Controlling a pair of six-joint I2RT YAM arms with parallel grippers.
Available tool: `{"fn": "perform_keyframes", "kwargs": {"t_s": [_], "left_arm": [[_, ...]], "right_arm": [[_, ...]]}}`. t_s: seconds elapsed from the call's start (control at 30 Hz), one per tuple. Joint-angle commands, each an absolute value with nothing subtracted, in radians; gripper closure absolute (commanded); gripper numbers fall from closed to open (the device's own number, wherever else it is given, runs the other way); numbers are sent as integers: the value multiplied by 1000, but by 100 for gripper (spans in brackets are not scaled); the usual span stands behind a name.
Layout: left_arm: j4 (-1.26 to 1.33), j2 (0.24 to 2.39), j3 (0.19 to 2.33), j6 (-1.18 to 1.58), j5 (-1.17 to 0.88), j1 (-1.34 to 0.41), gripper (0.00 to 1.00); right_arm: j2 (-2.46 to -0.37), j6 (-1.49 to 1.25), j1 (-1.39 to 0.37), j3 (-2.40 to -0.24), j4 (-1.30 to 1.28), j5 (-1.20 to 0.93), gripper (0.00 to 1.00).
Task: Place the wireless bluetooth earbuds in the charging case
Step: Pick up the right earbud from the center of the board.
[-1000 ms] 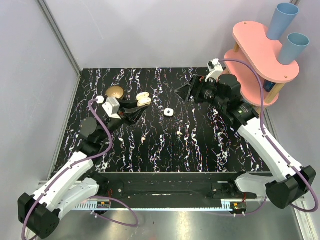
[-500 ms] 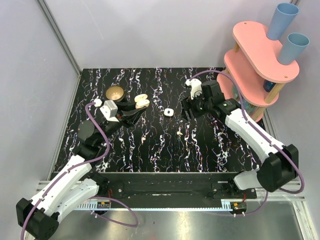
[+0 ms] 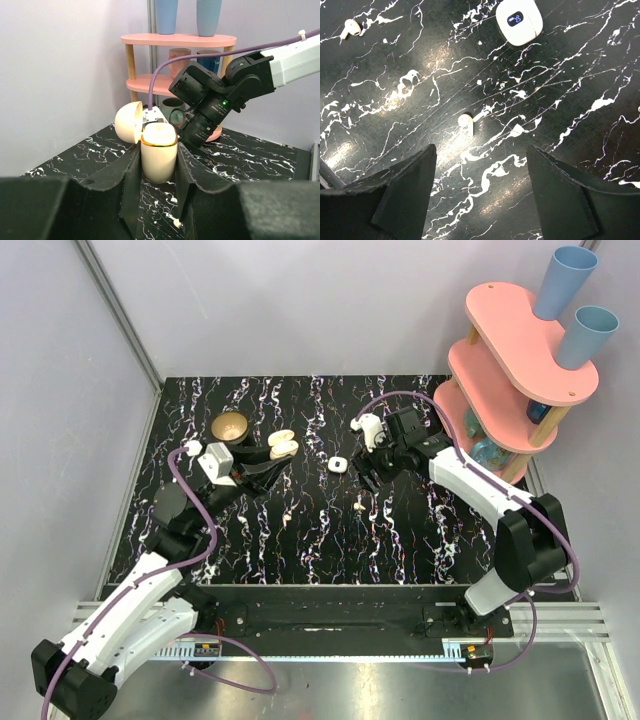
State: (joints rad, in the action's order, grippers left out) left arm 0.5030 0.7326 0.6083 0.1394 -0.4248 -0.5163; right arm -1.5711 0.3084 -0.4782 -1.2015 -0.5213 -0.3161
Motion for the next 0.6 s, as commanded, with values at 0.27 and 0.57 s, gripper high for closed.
{"fn": "perform_keyframes", "kwargs": {"t_s": [0.27, 0.57], "left_arm": [[532, 695, 589, 133, -433, -518, 100], [529, 680, 572, 129, -425, -518, 100]], "right_arm": [[-1683, 388, -568, -1201, -486, -330, 29], [-1766, 362, -592, -1218, -485, -273, 42]]}}
